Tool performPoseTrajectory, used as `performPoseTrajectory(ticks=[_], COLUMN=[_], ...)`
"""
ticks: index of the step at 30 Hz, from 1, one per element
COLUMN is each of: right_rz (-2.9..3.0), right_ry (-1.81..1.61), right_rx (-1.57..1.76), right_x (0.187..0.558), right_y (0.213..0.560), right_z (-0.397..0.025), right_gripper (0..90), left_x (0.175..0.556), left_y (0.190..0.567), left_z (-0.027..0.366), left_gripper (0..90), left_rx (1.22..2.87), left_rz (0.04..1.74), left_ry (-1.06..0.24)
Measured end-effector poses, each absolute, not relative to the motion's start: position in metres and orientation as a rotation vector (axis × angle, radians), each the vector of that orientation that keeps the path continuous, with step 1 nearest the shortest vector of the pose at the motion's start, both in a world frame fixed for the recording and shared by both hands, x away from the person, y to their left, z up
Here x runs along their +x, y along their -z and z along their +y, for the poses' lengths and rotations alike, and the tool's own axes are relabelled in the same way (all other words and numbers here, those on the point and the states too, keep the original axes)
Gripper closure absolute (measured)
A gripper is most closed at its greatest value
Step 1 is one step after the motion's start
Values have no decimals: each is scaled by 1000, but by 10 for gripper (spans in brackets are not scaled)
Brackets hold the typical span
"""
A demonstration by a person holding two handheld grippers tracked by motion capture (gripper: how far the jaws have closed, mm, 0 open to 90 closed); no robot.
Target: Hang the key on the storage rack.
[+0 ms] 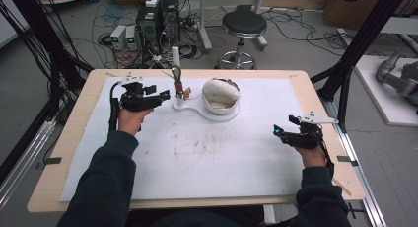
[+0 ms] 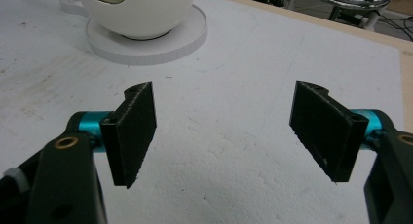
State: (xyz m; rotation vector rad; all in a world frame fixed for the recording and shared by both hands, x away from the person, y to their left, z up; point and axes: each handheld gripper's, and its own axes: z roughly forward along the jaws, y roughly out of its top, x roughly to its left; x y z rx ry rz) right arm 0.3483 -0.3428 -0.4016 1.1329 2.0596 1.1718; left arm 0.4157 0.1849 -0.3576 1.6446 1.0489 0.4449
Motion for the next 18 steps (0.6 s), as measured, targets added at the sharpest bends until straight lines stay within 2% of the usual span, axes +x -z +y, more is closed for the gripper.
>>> performPoseTrajectory(ticks=[1,8,13,18], right_rz=[2063,2078,2082,2084], right_ry=[-1173,-1178,-1180,-1191], right_rx=[1129,1124,1118,1110], right_x=[348,348,346,345], right_y=[402,403,404,404], right_z=[-343,-343,-343,-341], right_gripper=[255,254,254,253], left_x=[413,379,363,349], left_y=[359,375,385,393], left_z=[188,204,214,221], left_gripper=[236,236,237,193], left_rx=[1647,1683,1660,1627], left_rz=[1032,834,833,858], left_ry=[-451,-552,-548,-556])
